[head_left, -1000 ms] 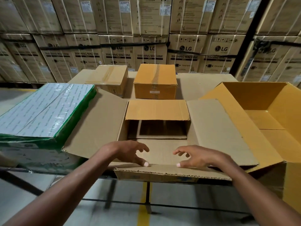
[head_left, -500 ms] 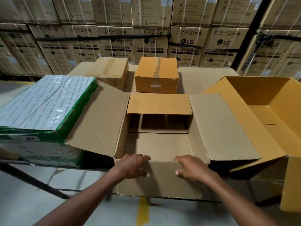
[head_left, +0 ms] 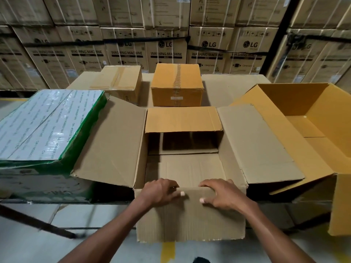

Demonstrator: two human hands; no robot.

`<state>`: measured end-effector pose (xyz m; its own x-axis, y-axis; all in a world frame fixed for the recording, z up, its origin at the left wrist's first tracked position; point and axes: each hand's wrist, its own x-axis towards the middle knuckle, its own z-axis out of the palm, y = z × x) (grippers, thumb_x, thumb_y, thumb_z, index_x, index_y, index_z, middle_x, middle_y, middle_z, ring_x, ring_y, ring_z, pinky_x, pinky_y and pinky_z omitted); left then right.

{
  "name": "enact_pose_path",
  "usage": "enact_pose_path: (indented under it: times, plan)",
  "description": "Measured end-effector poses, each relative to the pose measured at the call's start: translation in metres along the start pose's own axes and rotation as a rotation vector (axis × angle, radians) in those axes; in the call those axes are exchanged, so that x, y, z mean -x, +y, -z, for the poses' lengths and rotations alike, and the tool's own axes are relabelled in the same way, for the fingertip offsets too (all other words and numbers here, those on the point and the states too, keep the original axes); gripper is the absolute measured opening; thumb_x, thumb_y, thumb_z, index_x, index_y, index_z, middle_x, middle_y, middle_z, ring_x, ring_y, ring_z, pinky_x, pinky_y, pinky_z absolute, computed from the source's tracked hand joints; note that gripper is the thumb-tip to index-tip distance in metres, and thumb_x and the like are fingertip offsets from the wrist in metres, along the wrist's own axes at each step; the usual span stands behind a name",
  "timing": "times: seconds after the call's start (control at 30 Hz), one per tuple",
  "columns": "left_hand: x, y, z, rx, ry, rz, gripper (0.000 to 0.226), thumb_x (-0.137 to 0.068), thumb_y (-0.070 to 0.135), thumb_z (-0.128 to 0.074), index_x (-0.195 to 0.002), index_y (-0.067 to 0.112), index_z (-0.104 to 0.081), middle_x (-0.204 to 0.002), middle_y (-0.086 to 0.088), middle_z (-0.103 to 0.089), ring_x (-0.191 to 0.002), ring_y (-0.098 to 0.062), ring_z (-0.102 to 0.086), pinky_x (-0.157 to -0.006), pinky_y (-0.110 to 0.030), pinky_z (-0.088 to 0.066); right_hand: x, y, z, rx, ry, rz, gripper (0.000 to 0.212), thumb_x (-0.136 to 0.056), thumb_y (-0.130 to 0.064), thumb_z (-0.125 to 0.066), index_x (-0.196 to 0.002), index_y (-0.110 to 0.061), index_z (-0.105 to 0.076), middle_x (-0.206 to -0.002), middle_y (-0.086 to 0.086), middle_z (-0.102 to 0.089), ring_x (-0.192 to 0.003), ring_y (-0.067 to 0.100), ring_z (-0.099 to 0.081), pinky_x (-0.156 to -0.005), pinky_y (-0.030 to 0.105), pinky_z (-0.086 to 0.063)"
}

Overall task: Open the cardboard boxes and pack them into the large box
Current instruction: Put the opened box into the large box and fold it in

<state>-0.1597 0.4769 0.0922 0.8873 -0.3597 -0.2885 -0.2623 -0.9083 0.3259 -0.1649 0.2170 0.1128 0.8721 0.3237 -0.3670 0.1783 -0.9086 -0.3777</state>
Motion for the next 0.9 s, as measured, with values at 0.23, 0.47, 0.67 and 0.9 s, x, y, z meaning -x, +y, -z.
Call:
enact_pose_path:
  times: [0.23, 0.47, 0.67, 0.9]
  plan:
    - [-0.067, 0.005, 0.036, 0.153, 0.081, 0.047, 0.047, -0.102, 0.058, -0.037, -0.134, 0.031, -0.058, -0.129, 0.003, -0.068, -0.112, -0.020, -0.065, -0.092, -0.043, -0.051, -0.069, -0.015, 0.026, -0.169, 0.031, 0.013, 0.061, -0.090, -0.069, -0.055, -0.142, -0.036, -0.053, -0.146, -0.011, -0.054, -0.130, 0.013, -0.053, -0.104, 0.036, -0.045]
    - [-0.165, -0.020, 0.060, 0.125, 0.007, 0.207, 0.067, -0.098, 0.032, -0.053, -0.159, 0.023, -0.027, -0.164, -0.004, -0.029, -0.149, -0.028, -0.032, -0.117, -0.049, -0.033, -0.180, 0.003, 0.062, 0.000, 0.044, -0.077, 0.078, -0.096, -0.049, -0.060, -0.161, -0.023, -0.025, -0.169, 0.000, -0.018, -0.153, 0.025, -0.023, -0.122, 0.049, -0.024]
    - [-0.193, -0.031, 0.060, -0.077, 0.415, 0.228, 0.071, -0.092, 0.056, -0.051, -0.149, 0.020, -0.032, -0.144, -0.009, -0.043, -0.135, -0.033, -0.038, -0.118, -0.055, -0.025, -0.204, 0.007, 0.070, 0.036, 0.271, -0.031, 0.087, -0.098, -0.043, -0.059, -0.162, -0.022, -0.005, -0.167, 0.005, -0.014, -0.151, 0.032, -0.015, -0.120, 0.054, -0.018]
    - [-0.252, -0.056, 0.124, -0.041, 0.638, 0.156, 0.086, -0.094, 0.057, -0.049, -0.161, 0.030, -0.004, -0.167, -0.006, -0.018, -0.154, -0.034, -0.012, -0.122, -0.056, -0.016, -0.261, 0.002, 0.133, -0.039, 0.559, 0.072, 0.099, -0.094, -0.031, -0.064, -0.158, -0.047, 0.011, -0.171, -0.004, 0.005, -0.157, 0.029, -0.001, -0.118, 0.063, -0.020]
